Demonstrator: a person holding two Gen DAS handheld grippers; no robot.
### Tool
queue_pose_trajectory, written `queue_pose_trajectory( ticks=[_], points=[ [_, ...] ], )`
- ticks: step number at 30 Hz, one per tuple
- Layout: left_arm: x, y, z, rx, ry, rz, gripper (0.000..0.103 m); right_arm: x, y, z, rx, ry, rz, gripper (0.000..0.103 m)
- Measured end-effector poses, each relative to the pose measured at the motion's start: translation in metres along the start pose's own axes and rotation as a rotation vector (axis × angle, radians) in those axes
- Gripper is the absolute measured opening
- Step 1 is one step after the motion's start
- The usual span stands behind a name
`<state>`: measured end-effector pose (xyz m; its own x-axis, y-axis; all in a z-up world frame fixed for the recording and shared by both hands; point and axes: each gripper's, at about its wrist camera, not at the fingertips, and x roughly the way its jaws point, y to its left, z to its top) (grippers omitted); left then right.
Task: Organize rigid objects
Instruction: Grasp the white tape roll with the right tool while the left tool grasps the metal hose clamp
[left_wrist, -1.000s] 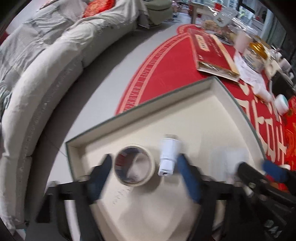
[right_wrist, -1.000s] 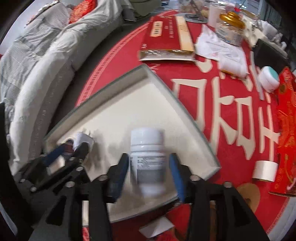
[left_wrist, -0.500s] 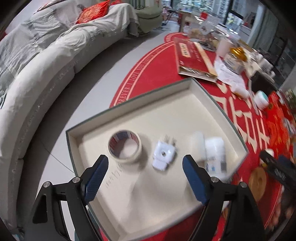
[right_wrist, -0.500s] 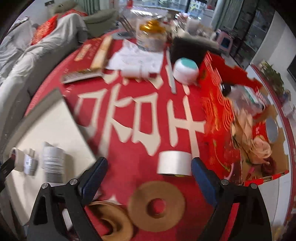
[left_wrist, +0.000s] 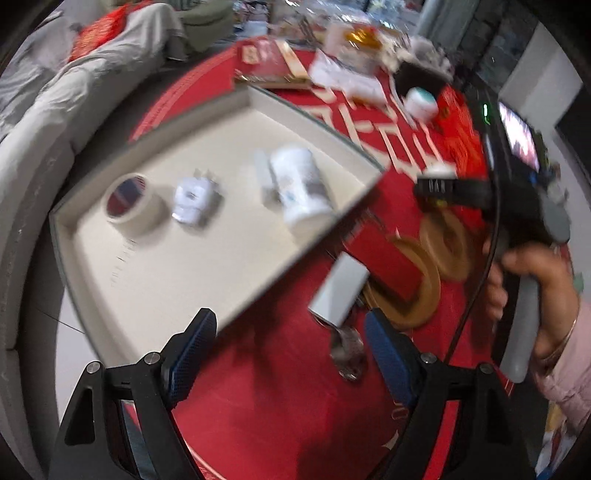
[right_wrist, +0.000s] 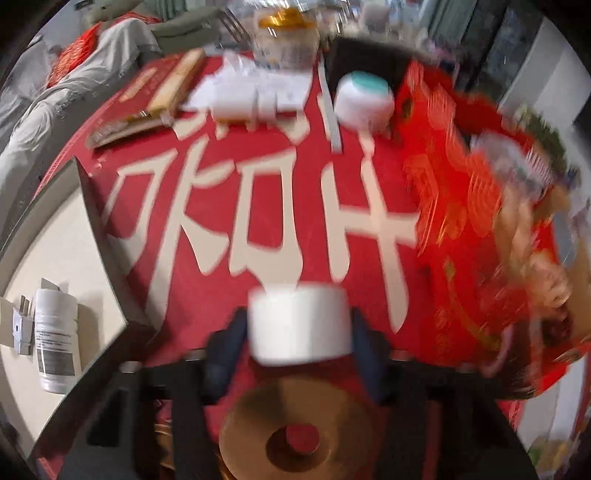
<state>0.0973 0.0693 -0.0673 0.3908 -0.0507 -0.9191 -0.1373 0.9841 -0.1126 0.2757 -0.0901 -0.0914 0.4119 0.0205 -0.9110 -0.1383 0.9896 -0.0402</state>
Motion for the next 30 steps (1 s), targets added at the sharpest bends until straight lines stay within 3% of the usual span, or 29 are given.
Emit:
queue_pose_trajectory(
  ticks=[9, 12, 14, 16, 19, 30],
  points=[
    [0.035, -0.018, -0.013, -0.01, 0.079, 0.055, 0.085, -0.03, -0.022, -0.037, 0.075, 0.015, 0.087, 0.05],
    [0.036, -0.026, -0.017, 0.033, 0.069, 0.104, 0.066, -0.045, -0.028, -0.052, 0.088, 0.005, 0.102, 0.05],
    [0.032, -0.029, -0.018, 0.054, 0.059, 0.096, 0.033, -0.057, -0.032, -0.06, 0.094, -0.012, 0.108, 0.05],
    [0.029, -0.029, -0.018, 0.063, 0.071, 0.087, 0.014, -0.069, -0.035, -0.064, 0.104, -0.032, 0.116, 0.05],
    [0.023, -0.024, -0.022, 0.036, 0.093, 0.052, 0.013, -0.086, -0.039, -0.073, 0.116, -0.041, 0.15, 0.05],
    [-0.037, -0.02, -0.049, -0.011, 0.009, 0.039, 0.013, -0.121, -0.043, -0.128, 0.109, -0.019, 0.195, 0.05]
  ],
)
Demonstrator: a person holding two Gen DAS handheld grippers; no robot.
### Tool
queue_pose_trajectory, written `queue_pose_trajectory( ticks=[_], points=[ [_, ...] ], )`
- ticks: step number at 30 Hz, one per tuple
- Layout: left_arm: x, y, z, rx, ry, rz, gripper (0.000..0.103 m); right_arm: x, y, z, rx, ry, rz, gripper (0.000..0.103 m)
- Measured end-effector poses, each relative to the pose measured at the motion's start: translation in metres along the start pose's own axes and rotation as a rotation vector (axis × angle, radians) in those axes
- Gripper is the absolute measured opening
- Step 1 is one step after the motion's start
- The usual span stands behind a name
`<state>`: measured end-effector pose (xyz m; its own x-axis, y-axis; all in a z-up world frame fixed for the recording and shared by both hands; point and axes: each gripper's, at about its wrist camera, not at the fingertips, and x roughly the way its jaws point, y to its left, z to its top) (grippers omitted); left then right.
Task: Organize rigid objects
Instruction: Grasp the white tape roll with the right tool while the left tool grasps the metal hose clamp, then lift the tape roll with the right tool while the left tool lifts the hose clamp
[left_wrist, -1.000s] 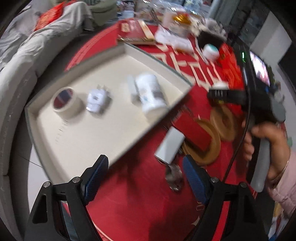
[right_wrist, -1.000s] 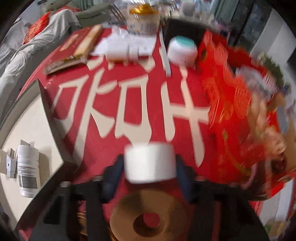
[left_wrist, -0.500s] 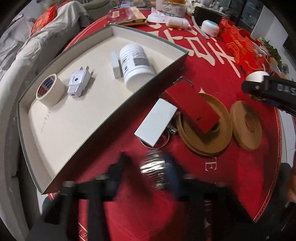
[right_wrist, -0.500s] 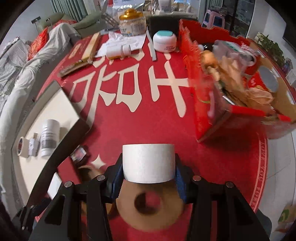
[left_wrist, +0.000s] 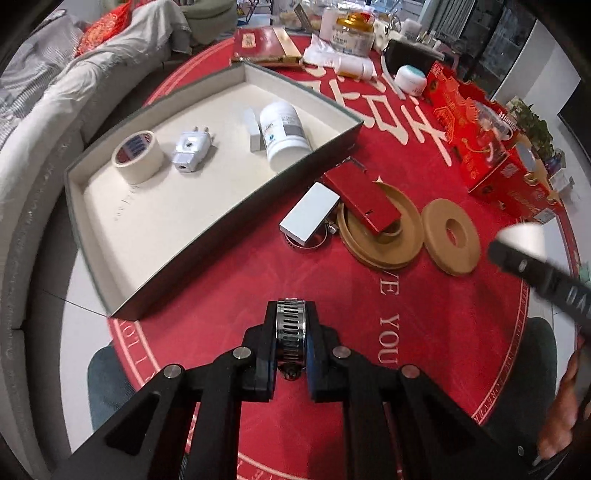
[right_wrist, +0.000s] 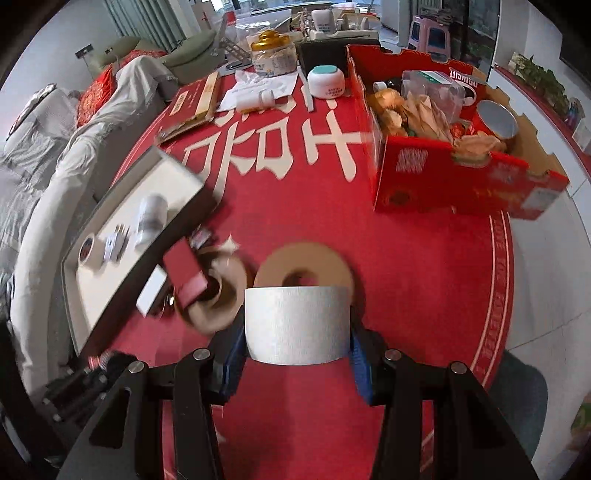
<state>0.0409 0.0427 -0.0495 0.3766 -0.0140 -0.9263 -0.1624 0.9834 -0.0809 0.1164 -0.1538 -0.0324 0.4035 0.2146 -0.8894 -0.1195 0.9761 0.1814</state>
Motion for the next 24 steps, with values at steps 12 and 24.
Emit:
queue_pose_trajectory(
  ticks=[12, 24],
  points=[
    [-0.029, -0.003, -0.028, 0.0, -0.082, 0.085, 0.013, -0.024, 0.038, -0.055, -0.083, -0.007, 0.035, 0.05],
    [-0.039, -0.003, -0.044, 0.012, -0.103, 0.078, 0.013, -0.027, 0.055, -0.085, -0.128, 0.015, 0.019, 0.05]
  ],
)
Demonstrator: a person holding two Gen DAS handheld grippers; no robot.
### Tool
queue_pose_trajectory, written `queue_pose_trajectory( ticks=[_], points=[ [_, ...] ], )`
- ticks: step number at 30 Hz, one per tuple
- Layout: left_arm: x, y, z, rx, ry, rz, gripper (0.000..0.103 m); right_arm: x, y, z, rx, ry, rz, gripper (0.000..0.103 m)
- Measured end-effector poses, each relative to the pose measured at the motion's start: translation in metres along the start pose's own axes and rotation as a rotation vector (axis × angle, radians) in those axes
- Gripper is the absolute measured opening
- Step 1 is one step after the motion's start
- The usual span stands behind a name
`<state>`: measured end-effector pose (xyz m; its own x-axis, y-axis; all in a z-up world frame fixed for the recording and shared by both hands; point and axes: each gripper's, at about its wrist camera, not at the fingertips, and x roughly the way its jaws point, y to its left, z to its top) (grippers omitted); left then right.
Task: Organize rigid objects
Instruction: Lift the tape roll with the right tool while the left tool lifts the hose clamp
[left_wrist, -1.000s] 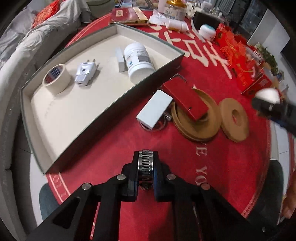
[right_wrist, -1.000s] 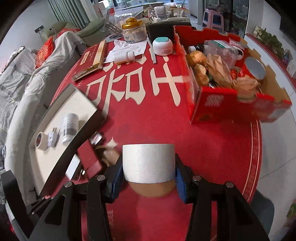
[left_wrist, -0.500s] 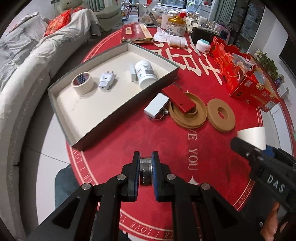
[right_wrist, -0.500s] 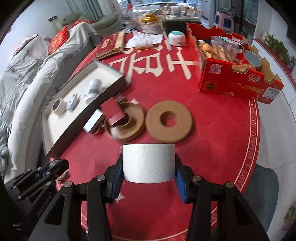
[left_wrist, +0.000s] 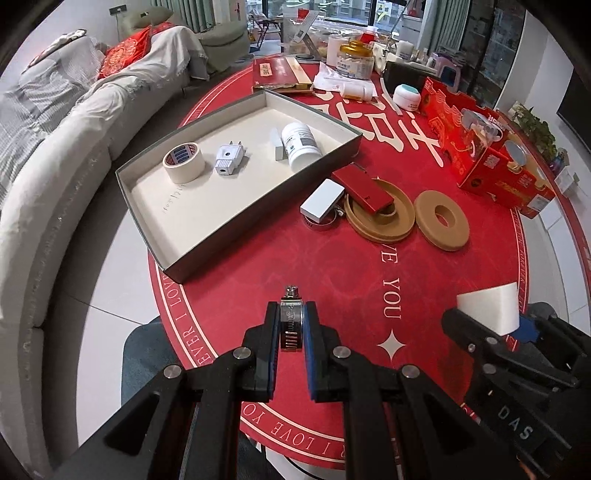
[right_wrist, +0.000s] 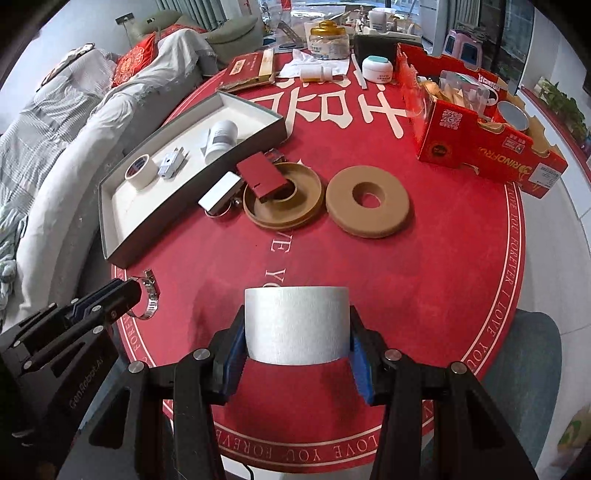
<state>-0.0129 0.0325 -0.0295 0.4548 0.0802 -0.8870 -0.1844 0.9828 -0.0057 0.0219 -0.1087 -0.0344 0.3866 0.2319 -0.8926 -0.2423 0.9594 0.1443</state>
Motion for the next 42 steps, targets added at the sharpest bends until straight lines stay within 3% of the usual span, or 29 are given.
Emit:
queue_pose_trajectory(
  ticks=[42],
  points=[
    [0.009, 0.004, -0.002, -0.035, 0.03, -0.033, 0.013, 0.013, -0.003, -0.007, 0.005, 0.059, -0.027, 0.05]
  ],
)
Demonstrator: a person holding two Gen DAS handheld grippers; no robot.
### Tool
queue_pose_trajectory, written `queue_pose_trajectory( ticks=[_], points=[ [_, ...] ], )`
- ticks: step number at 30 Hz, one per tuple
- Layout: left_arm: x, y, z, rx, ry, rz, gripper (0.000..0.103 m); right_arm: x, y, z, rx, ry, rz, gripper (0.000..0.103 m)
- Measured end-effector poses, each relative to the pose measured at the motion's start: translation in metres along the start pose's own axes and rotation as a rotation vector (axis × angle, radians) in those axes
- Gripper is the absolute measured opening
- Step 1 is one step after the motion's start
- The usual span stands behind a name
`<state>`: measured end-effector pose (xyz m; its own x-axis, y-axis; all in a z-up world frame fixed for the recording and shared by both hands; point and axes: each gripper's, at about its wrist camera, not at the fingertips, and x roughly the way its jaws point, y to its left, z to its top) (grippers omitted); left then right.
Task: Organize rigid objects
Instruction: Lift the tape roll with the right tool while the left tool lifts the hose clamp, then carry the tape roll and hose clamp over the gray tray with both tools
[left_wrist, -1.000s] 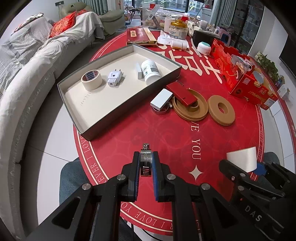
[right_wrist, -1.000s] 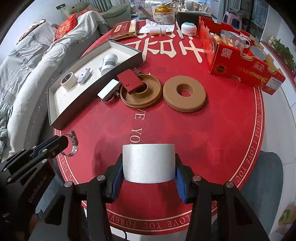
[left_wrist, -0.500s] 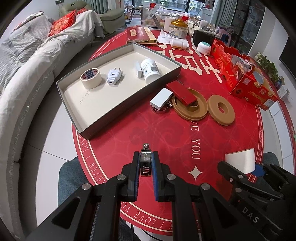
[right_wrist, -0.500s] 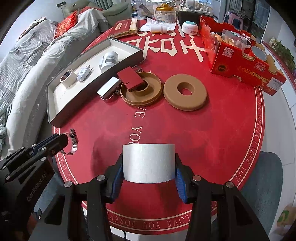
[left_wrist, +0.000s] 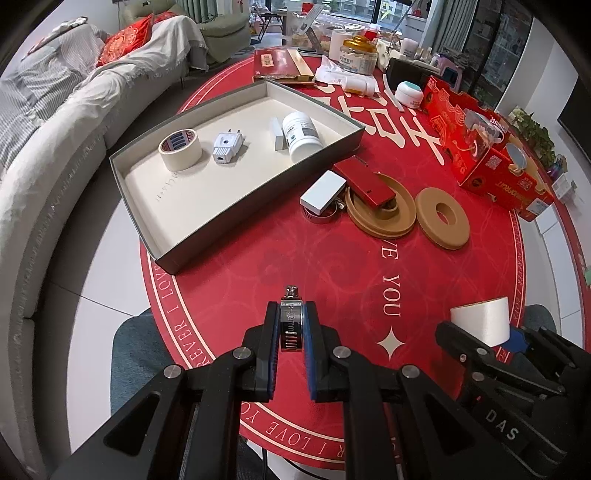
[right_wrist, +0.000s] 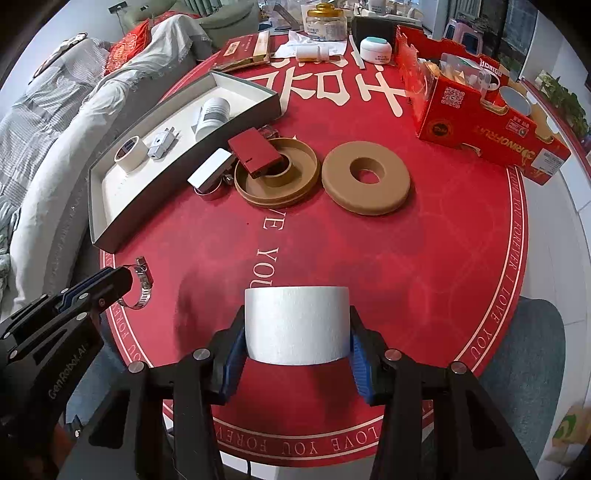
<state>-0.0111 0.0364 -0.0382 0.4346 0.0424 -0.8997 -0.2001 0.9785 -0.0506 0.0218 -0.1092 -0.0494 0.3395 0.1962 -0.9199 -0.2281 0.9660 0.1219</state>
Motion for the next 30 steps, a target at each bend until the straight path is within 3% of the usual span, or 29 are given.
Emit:
queue_pose_trajectory(
  ticks=[7, 12, 24, 30],
  points=[
    [-0.007, 0.01, 0.01, -0.024, -0.021, 0.006, 0.013, -0.002, 0.0, 0.006, 0.003, -0.001, -0.004, 0.05],
    [-0.021, 0.034, 0.035, -0.088, -0.054, 0.008, 0.013, -0.015, 0.0, 0.028, 0.03, -0.04, 0.022, 0.05],
    [-0.073, 0.107, 0.127, -0.232, -0.261, 0.097, 0.013, -0.073, 0.032, 0.14, -0.031, -0.254, 0.08, 0.05],
    [-0.052, 0.137, 0.152, -0.311, -0.237, 0.155, 0.013, -0.082, 0.062, 0.203, -0.064, -0.304, 0.136, 0.05]
  ],
)
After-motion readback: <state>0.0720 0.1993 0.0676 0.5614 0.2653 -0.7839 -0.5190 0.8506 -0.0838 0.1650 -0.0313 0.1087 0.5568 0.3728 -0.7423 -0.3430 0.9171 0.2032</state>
